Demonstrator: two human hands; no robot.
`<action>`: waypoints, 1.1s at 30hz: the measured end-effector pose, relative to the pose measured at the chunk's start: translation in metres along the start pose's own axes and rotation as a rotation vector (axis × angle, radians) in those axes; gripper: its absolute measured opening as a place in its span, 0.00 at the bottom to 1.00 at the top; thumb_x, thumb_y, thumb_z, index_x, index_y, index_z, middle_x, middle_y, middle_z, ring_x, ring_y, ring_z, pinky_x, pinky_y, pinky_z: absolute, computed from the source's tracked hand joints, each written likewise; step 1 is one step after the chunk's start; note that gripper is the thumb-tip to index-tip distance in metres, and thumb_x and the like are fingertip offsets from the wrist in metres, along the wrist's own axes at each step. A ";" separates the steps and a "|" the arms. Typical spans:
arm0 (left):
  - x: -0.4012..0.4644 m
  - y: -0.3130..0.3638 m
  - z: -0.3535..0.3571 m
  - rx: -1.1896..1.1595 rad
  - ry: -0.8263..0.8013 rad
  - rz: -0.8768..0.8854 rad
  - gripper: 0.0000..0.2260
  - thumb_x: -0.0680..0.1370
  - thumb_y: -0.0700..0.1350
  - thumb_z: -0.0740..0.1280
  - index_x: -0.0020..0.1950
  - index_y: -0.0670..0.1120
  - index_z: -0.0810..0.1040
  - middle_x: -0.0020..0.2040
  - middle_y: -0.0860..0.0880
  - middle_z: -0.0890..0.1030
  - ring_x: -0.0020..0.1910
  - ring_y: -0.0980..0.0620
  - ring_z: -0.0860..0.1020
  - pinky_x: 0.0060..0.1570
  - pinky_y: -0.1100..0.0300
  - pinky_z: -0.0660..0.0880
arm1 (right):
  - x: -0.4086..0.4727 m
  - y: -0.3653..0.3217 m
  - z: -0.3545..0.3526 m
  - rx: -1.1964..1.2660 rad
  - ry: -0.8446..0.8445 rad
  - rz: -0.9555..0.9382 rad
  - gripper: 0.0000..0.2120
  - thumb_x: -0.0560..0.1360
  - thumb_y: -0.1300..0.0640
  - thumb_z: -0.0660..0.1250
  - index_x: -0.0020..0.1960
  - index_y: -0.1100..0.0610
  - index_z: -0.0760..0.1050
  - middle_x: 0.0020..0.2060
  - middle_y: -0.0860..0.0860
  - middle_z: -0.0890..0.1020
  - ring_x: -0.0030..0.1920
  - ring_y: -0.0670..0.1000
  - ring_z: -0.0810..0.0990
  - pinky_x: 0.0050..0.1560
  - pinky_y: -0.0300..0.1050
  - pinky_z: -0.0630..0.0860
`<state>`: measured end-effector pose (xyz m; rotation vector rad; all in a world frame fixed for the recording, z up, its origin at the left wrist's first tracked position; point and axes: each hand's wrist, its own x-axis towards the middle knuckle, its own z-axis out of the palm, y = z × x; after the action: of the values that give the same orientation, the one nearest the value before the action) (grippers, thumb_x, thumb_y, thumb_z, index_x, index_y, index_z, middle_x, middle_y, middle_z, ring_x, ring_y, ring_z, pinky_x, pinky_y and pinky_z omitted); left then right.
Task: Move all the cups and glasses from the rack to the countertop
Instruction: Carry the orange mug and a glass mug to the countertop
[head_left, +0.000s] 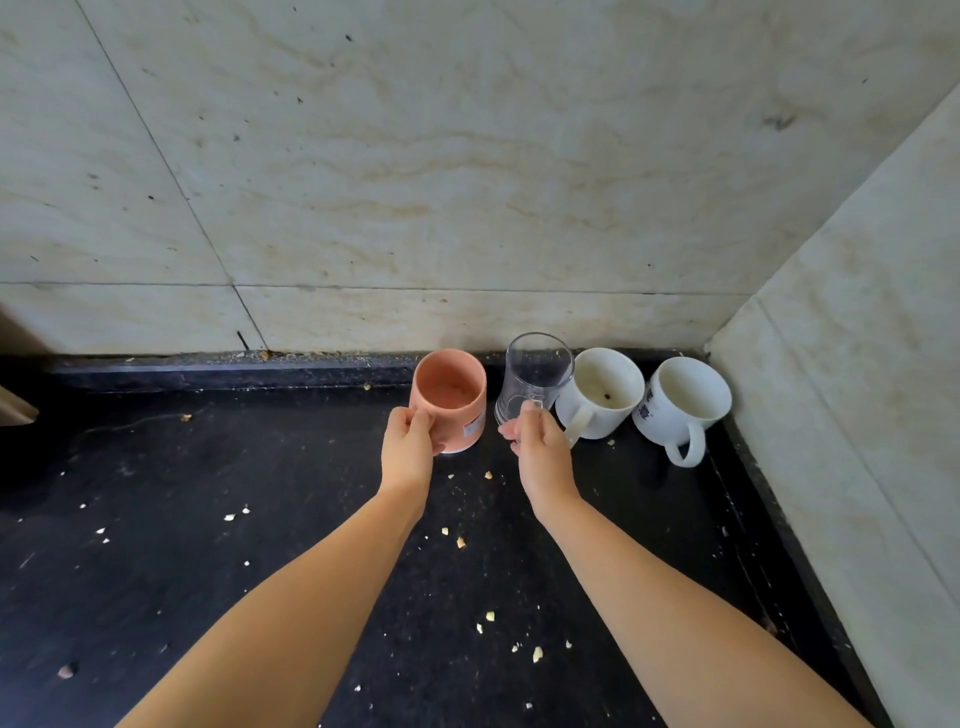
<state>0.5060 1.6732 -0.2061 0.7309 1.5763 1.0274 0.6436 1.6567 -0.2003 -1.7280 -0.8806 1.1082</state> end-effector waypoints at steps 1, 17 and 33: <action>0.000 0.000 0.000 0.012 -0.005 0.002 0.06 0.81 0.46 0.57 0.53 0.45 0.71 0.50 0.46 0.77 0.50 0.49 0.77 0.59 0.50 0.76 | 0.000 0.000 -0.001 -0.019 -0.008 0.005 0.18 0.81 0.46 0.52 0.38 0.49 0.73 0.44 0.49 0.82 0.52 0.50 0.80 0.65 0.53 0.73; -0.055 0.067 -0.021 0.611 -0.002 0.356 0.13 0.80 0.45 0.58 0.63 0.44 0.72 0.62 0.43 0.75 0.58 0.43 0.75 0.56 0.45 0.76 | -0.051 -0.076 -0.048 -0.351 0.050 -0.229 0.16 0.80 0.61 0.58 0.68 0.59 0.67 0.64 0.55 0.73 0.64 0.52 0.73 0.56 0.38 0.68; -0.186 0.091 -0.175 1.182 0.310 0.511 0.14 0.80 0.49 0.56 0.62 0.47 0.72 0.60 0.47 0.73 0.60 0.45 0.71 0.58 0.51 0.69 | -0.165 -0.130 0.031 -1.349 -0.343 -1.099 0.22 0.77 0.58 0.57 0.70 0.54 0.65 0.75 0.55 0.59 0.75 0.58 0.57 0.74 0.60 0.53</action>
<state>0.3776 1.5101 -0.0323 1.9096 2.3128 0.4480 0.5433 1.5679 -0.0354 -1.4232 -2.7353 -0.1034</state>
